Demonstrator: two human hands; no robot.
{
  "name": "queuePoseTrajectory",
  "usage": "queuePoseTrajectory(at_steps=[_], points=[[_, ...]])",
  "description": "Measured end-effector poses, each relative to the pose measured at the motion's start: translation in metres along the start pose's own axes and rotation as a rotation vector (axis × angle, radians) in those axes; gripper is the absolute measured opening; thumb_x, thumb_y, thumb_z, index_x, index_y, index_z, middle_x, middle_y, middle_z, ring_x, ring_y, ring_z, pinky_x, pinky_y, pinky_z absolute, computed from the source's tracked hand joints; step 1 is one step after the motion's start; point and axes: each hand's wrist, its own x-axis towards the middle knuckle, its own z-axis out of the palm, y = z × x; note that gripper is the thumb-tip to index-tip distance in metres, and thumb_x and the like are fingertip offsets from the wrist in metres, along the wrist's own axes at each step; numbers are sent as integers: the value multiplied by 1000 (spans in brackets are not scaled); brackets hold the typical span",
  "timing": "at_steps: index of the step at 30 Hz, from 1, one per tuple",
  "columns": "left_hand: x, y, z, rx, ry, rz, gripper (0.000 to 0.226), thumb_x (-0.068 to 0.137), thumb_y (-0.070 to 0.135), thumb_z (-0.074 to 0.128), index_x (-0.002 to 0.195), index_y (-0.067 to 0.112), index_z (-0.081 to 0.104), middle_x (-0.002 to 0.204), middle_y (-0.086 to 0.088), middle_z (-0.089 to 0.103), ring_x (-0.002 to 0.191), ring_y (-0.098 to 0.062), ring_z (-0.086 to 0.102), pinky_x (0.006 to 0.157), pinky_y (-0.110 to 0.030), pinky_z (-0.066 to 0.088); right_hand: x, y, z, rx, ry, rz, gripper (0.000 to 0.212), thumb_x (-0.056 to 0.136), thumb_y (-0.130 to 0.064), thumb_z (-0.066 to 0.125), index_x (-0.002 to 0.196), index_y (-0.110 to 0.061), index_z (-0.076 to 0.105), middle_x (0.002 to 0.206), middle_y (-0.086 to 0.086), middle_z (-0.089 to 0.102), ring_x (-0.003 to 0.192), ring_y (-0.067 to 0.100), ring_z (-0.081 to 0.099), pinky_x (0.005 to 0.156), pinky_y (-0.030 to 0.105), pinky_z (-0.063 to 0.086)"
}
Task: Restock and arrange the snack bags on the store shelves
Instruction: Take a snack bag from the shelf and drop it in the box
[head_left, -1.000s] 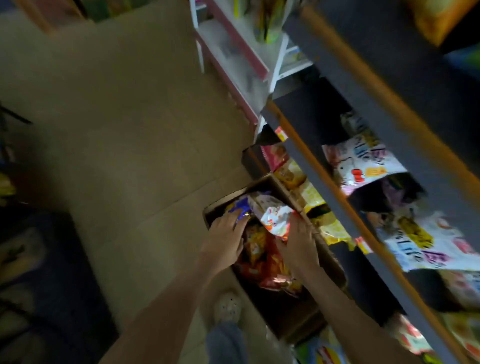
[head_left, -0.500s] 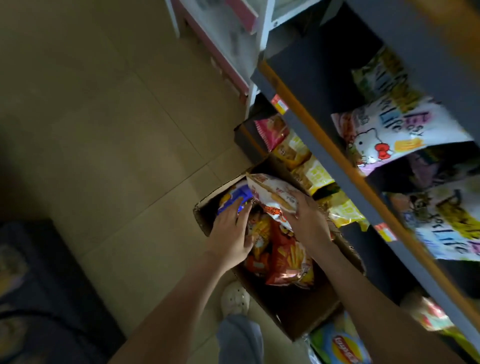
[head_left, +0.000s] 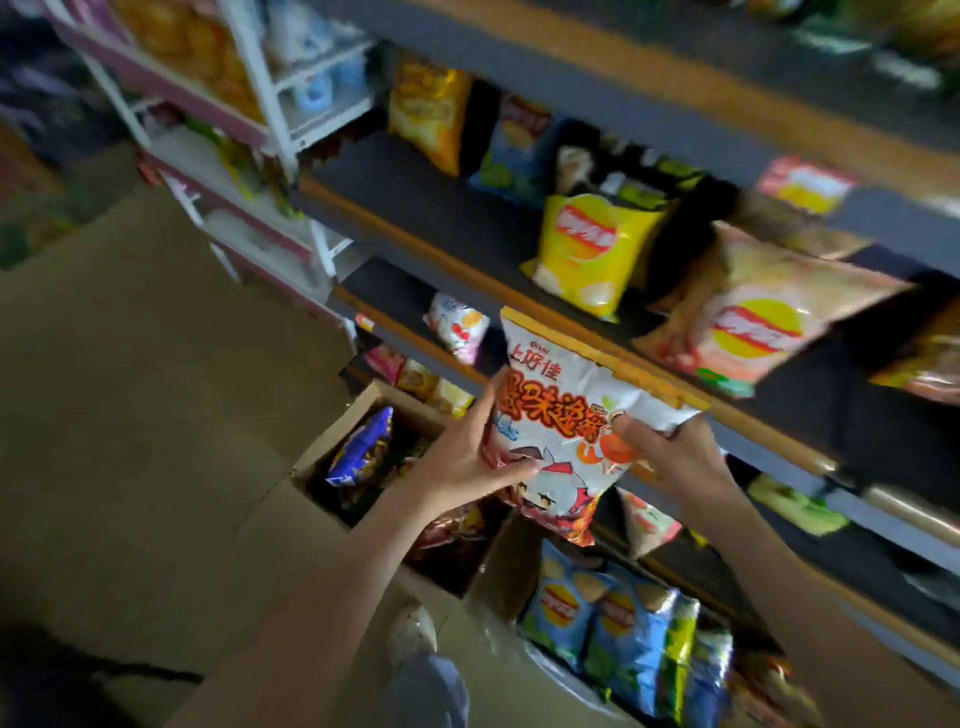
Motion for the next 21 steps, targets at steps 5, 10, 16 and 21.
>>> queuePoseTrajectory(at_steps=[5,10,16,21], points=[[-21,107,132,155,-68,106,89,82,35,73,137,58,7,94,17,63,92,6,62,76,-6,42,-110,-24,-149,121,159,-47,13,86,-15,66,97,-13,60,80,-1,73,76,15,71,70,31,53],[-26,198,245,188,-83,326,94,79,36,76,150,41,13,126,20,51,112,10,51,91,-10,42,-201,-42,-267,179,324,-119,10,92,-19,59,92,-12,52,67,-9,67,62,0,64,55,12,47],[-15,278,320,253,-232,557,108,72,37,81,150,43,7,135,25,43,124,10,42,101,-15,37,-258,-48,-361,18,496,-93,40,89,-48,56,95,-8,56,83,1,62,73,12,58,67,27,48],[6,330,355,452,-193,848,109,75,44,77,151,35,-1,131,12,47,122,3,41,99,-22,41,-275,-61,-402,71,667,-162,29,98,-35,48,108,-8,51,89,6,63,68,11,57,57,14,48]])
